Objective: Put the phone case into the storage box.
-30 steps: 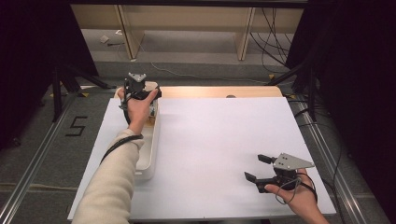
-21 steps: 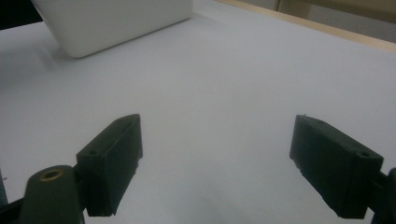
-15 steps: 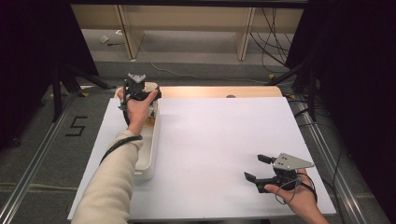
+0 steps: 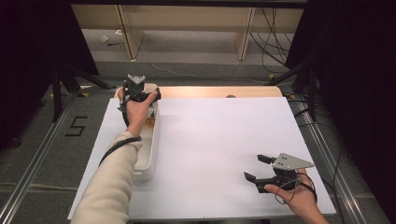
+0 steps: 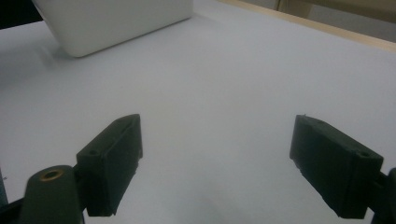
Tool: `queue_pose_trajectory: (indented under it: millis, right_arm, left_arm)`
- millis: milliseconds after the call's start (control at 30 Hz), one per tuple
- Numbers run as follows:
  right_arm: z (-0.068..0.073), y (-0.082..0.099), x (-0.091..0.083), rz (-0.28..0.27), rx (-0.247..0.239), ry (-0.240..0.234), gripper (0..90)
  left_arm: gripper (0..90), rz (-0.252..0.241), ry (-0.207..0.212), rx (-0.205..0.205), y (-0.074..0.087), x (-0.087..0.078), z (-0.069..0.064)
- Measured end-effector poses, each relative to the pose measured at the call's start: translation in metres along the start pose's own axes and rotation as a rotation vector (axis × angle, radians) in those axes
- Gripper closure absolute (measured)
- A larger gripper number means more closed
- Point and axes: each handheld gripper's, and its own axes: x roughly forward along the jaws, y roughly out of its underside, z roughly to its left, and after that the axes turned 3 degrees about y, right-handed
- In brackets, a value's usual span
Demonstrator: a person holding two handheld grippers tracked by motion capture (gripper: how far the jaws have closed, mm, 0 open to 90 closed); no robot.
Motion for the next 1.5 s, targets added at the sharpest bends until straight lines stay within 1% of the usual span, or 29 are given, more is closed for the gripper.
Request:
queue_pose_trajectory:
  millis: [233,433,533,800,1267,1500]
  right_arm:
    - [0.0002,0.0000,0.0003,0.000,0.001,-0.002,18.0]
    - [0.0004,0.0001,0.0006,0.002,0.001,-0.005,18.0]
    - [0.0005,0.0000,0.0010,0.001,0.001,-0.006,18.0]
    - [0.0009,0.0001,0.0018,0.005,0.003,-0.008,18.0]
    - [0.0009,0.0003,0.0025,0.008,0.002,-0.008,18.0]
    - [0.0010,0.0001,0.0022,0.006,0.002,-0.008,17.9]
  left_arm:
    - [8.5,0.016,0.005,0.015,0.0018,0.0000,-0.0002]
    - [8.2,0.029,0.014,0.018,0.0030,0.0001,0.0001]
    - [7.8,0.035,0.015,0.009,0.0044,0.0003,0.0015]
    - [7.3,0.067,0.013,0.019,0.0069,0.0020,0.0029]
    - [7.6,0.077,0.023,0.028,0.0090,0.0033,0.0044]
    - [7.2,0.091,0.030,0.034,0.0074,0.0039,0.0049]
